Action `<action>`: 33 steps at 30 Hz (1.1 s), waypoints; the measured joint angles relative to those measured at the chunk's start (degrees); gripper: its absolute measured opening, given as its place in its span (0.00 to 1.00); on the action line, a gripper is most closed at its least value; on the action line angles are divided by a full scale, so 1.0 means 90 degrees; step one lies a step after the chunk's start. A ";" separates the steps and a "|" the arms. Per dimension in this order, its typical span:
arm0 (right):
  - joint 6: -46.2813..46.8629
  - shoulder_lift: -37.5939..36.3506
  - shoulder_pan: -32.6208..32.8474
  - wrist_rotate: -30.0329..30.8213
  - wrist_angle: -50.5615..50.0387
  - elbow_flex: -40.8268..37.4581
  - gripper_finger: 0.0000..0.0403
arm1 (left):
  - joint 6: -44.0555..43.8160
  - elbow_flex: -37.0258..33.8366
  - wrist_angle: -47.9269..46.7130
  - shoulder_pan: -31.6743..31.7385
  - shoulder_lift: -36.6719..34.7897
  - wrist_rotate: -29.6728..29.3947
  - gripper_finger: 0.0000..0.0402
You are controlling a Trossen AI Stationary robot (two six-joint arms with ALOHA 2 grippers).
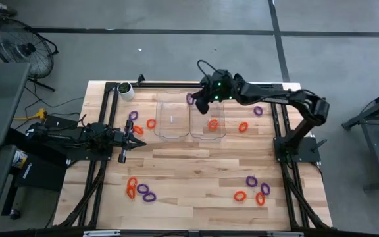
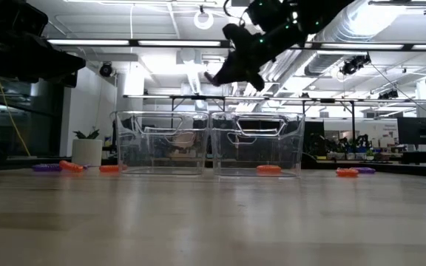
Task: Sort spring keychains
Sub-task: Put the purple spring keychain into the left transparent bin
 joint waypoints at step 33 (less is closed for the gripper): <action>-0.1399 0.2511 0.0202 -0.0254 -0.2872 0.3191 0.20 | 0.0000 0.0000 -0.0002 0.0002 -0.0002 0.0000 0.00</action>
